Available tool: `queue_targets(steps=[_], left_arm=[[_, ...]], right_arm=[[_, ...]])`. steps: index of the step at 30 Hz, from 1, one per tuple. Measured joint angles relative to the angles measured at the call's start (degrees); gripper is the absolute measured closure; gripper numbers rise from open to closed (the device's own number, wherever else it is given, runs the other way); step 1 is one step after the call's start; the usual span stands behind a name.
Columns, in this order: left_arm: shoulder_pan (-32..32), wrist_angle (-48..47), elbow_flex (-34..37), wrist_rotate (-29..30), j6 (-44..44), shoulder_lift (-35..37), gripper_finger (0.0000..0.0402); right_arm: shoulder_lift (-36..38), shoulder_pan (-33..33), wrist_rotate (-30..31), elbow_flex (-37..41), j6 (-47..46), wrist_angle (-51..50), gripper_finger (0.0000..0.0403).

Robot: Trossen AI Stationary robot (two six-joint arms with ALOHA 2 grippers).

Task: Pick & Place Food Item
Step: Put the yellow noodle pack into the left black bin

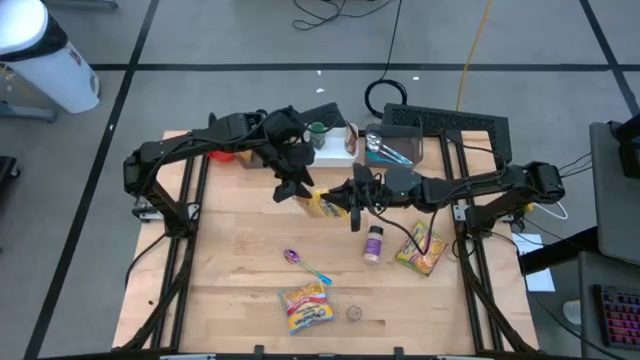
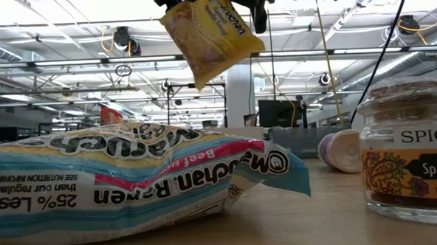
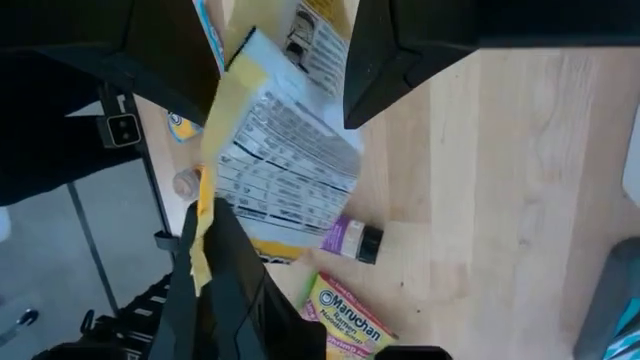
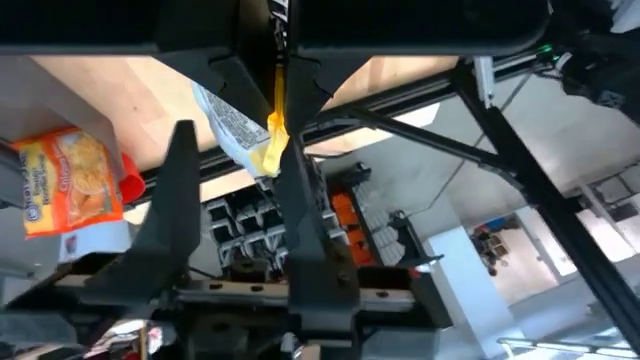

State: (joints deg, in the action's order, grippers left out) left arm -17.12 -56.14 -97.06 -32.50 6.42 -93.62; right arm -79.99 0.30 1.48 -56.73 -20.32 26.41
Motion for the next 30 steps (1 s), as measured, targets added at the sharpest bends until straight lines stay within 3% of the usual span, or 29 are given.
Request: queue_targets(steps=[12,30], left_arm=[[0.02,-0.77,0.02,-1.41,-0.59,-0.61,0.0202],[-0.46,-0.55,0.02,-2.22,0.85,-0.66,0.0389]], right_arm=[[-0.04,-0.26,-0.29,0.0,-0.22,-0.04,0.0403],[-0.04,-0.26,-0.3,0.0,-0.2,-0.12,0.0403]])
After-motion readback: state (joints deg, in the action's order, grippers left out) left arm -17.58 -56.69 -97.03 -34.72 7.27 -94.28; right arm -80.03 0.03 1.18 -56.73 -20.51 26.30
